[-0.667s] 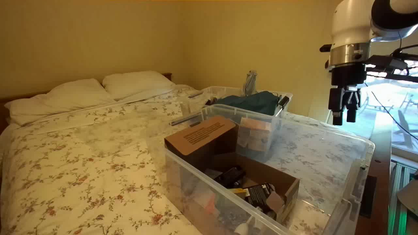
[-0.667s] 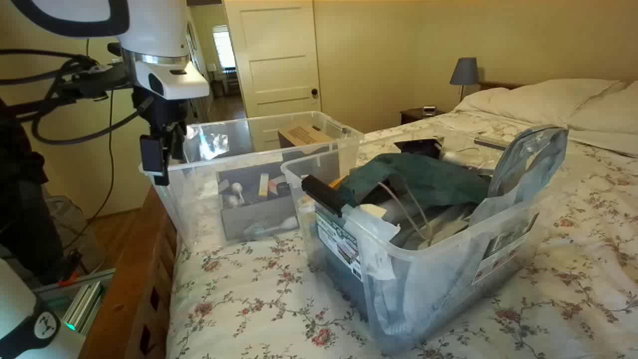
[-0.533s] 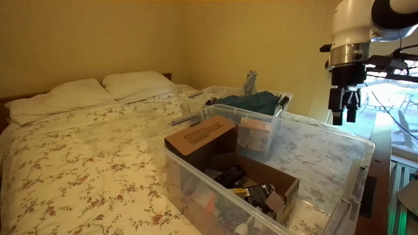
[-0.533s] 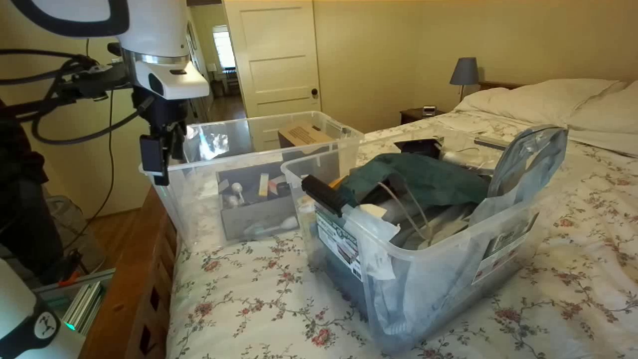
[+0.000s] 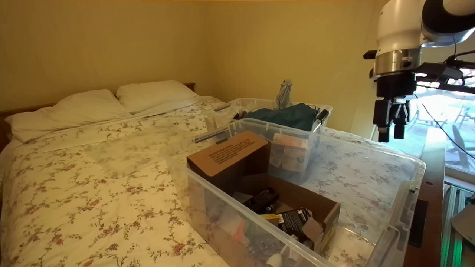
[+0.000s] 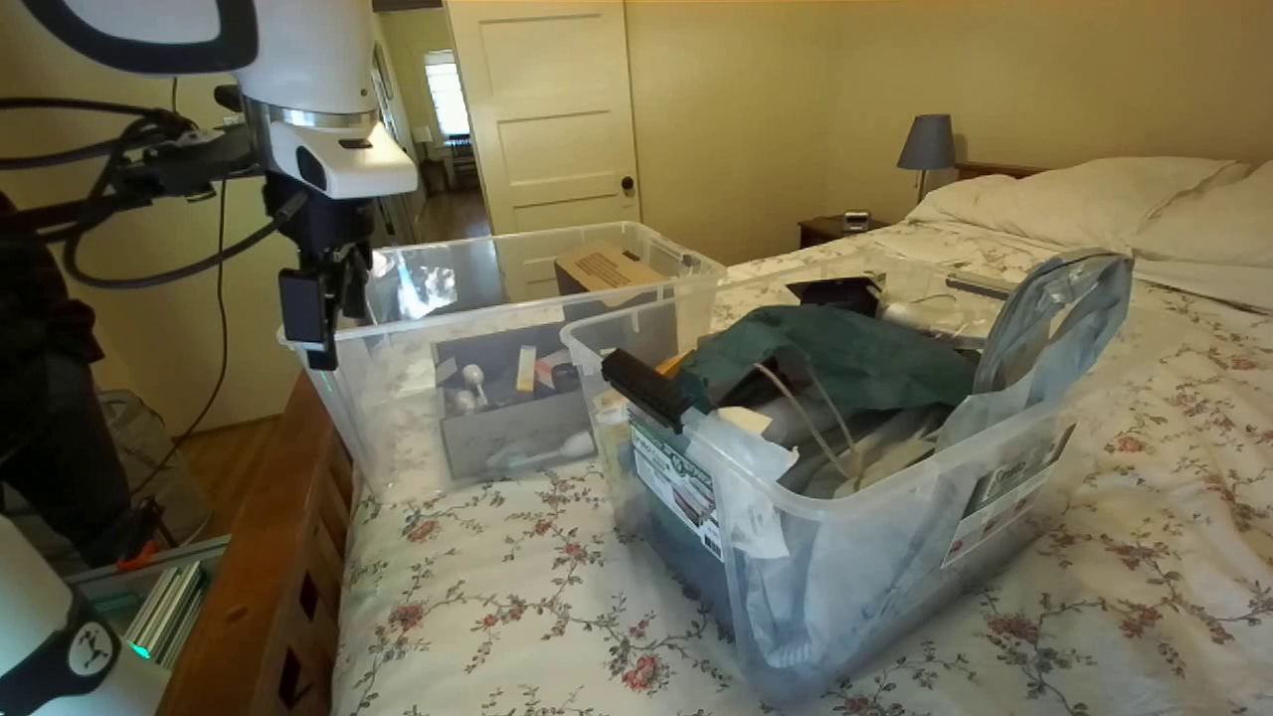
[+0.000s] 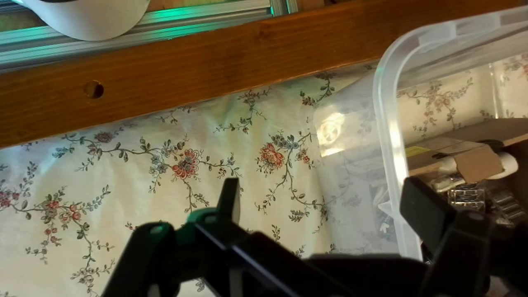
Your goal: Shift the black pack to the storage bin on the left
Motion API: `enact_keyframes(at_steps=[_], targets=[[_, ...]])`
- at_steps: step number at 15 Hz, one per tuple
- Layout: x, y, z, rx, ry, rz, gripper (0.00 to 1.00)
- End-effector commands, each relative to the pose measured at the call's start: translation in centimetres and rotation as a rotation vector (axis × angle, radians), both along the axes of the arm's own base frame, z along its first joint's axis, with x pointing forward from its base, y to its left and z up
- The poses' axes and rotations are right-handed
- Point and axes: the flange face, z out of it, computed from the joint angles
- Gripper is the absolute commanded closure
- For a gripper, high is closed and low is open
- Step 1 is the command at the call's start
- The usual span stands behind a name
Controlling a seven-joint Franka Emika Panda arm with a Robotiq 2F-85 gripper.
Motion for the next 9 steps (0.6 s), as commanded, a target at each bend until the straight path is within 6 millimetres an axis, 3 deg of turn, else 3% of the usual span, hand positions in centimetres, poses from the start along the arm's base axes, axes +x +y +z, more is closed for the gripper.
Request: enact_keyframes(at_steps=[1, 6, 9], targets=[[0.0, 0.0, 0.1, 0.000, 0.001, 0.000, 0.00], [4.8, -0.7, 4.1, 0.025, -0.216, -0.113, 0.00], [8.9, -1.2, 7.0, 0.001, -0.340, -0.118, 0.00]])
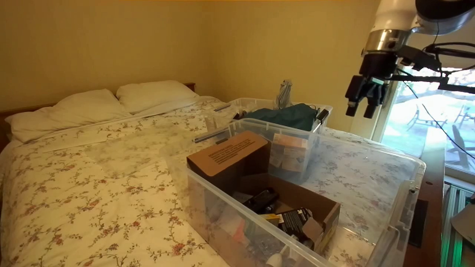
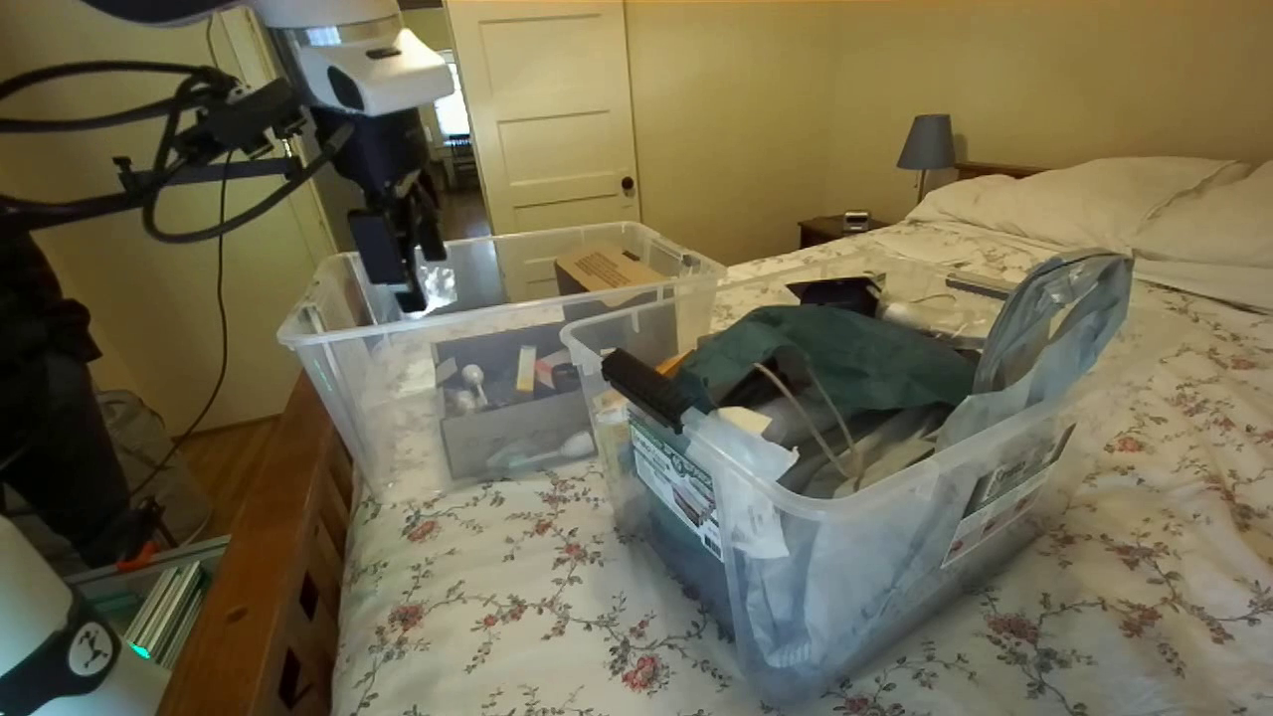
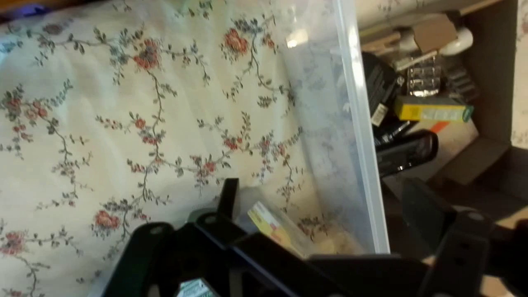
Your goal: Shift the black pack to the storage bin on the left
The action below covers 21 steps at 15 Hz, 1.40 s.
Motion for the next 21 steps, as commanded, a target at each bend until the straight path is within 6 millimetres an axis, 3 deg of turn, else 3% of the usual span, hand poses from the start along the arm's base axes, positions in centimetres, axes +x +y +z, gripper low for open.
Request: enact_keyframes(at_steps=[1, 4, 10, 11, 13, 20, 21], targets=[[5.6, -0.4, 2.9, -0.073, -0.118, -0.046, 0.00], [10.8, 0.8, 5.5, -0.065, -0.187, -0.156, 0.00], [19.8, 6.1, 6.2, -0.002, -0.187, -0.404, 0.00], [16.1, 4.5, 6.3, -0.013, -0.199, -0.335, 0.00], [17.2, 5.0, 5.6, -0.008, -0.182, -0.336, 0.00], [16.7, 4.6, 6.3, -0.009, -0.196, -0.337, 0.00], [18.0, 4.6, 6.2, -0.023, -0.166, -0.441, 0.00]])
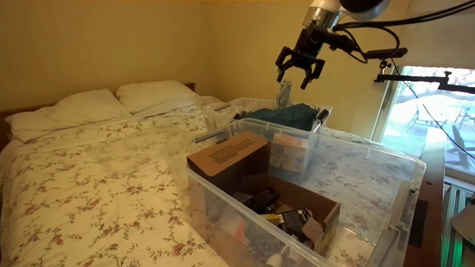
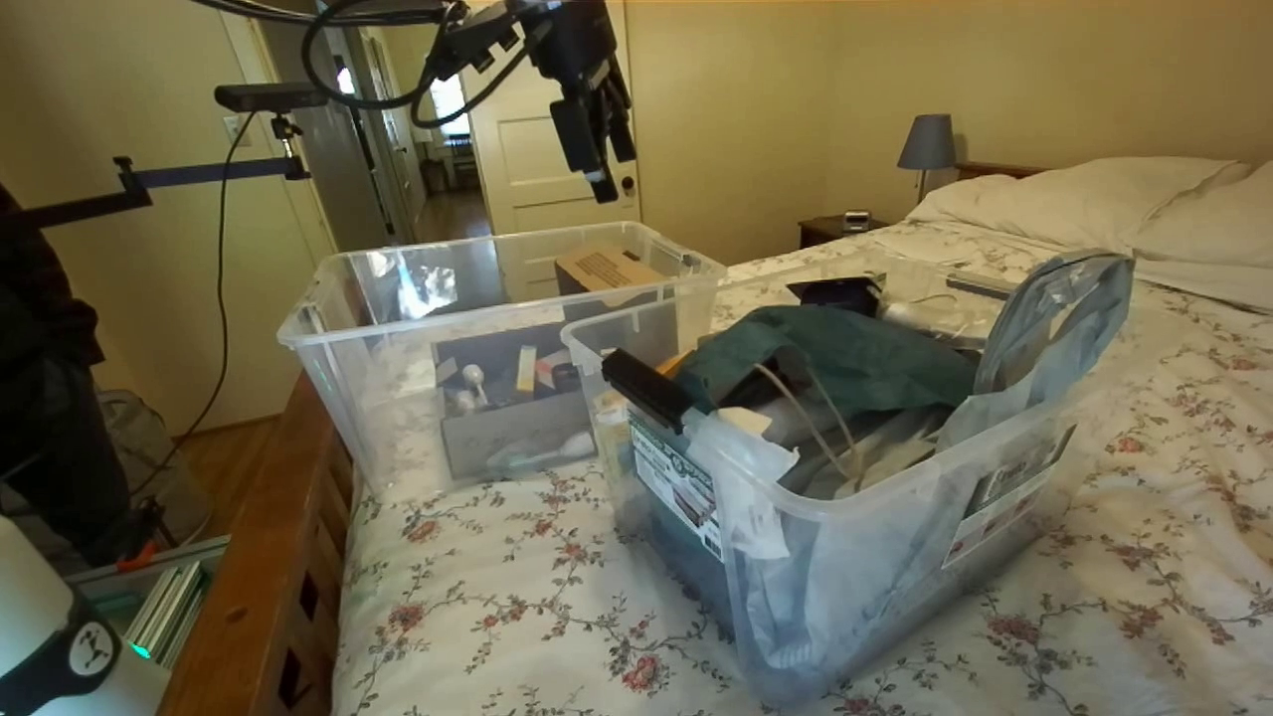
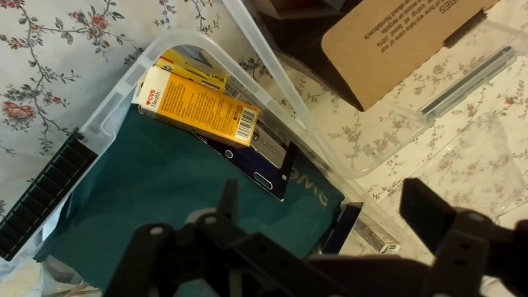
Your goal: Shift the black pack to the storage bin on the left
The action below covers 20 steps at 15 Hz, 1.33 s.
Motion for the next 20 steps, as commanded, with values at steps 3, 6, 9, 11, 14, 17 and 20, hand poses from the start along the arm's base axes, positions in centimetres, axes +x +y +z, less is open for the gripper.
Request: enact_keyframes(at_steps=[3, 6, 9, 11, 14, 17, 20], targets=[[6.5, 0.3, 0.2, 0.004, 0.024, -0.284, 0.00], [10.5, 0.8, -0.9, -0.011, 0.033, -0.405, 0.00], [14.4, 1.5, -3.4, 0.009, 0.085, -0.439, 0.00], [17.0, 2.0, -5.3, 0.047, 0.108, -0.408, 0.00], [20.3, 2.8, -7.1, 0.031, 0.068, -0.464, 0.00], [19.4, 2.1, -8.0, 0.025, 0.084, -0.435, 0.00], [19.4, 2.2, -8.1, 0.022, 0.084, -0.432, 0.00]])
